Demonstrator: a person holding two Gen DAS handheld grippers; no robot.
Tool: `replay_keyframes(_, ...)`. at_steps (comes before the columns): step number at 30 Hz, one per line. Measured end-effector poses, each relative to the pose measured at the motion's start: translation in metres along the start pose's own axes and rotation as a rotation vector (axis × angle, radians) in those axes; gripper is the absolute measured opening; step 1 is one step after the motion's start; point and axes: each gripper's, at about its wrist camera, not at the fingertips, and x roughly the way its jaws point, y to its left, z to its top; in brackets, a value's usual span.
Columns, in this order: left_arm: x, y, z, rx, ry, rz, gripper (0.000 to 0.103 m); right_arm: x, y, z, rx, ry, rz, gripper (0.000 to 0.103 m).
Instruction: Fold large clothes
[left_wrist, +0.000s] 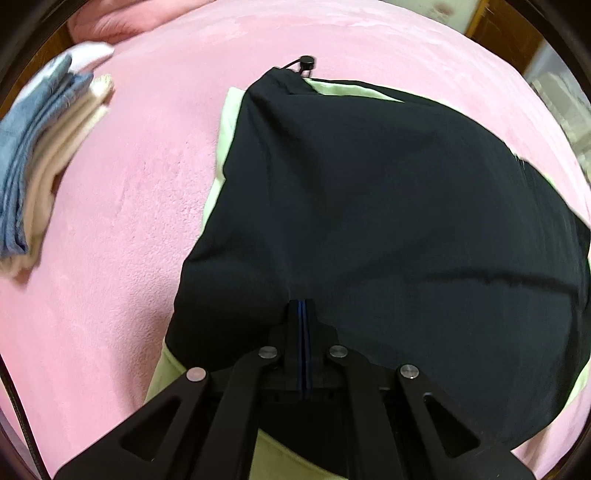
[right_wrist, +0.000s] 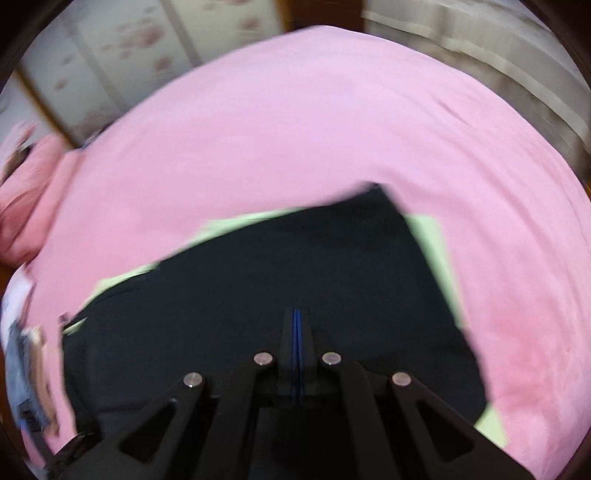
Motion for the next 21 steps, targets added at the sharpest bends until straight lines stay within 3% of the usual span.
replay_keyframes(2,-0.004,-0.002,-0.006,0.027,-0.004,0.011,0.001,0.002,0.033,-0.004,-0.027,0.024,0.08,0.0)
replay_keyframes(6,-0.015,0.001,-0.02,0.022,-0.005,-0.01,0.007,0.021,0.077,-0.018,-0.009,0.12,0.148,0.0)
replay_keyframes(10,-0.036,0.009,-0.032,-0.054,-0.012,-0.077,0.025,0.04,0.091,-0.039,0.008,0.203,0.118,0.0)
replay_keyframes(15,-0.066,0.022,-0.053,-0.195,-0.029,-0.202,0.061,0.079,0.084,-0.069,0.015,0.322,0.035,0.0)
replay_keyframes(18,-0.074,0.033,-0.067,-0.247,0.016,-0.27,0.065,0.093,0.08,-0.069,0.001,0.345,0.054,0.0)
replay_keyframes(21,-0.076,0.045,-0.077,-0.311,0.062,-0.305,0.065,0.097,0.089,-0.065,-0.094,0.38,0.032,0.0)
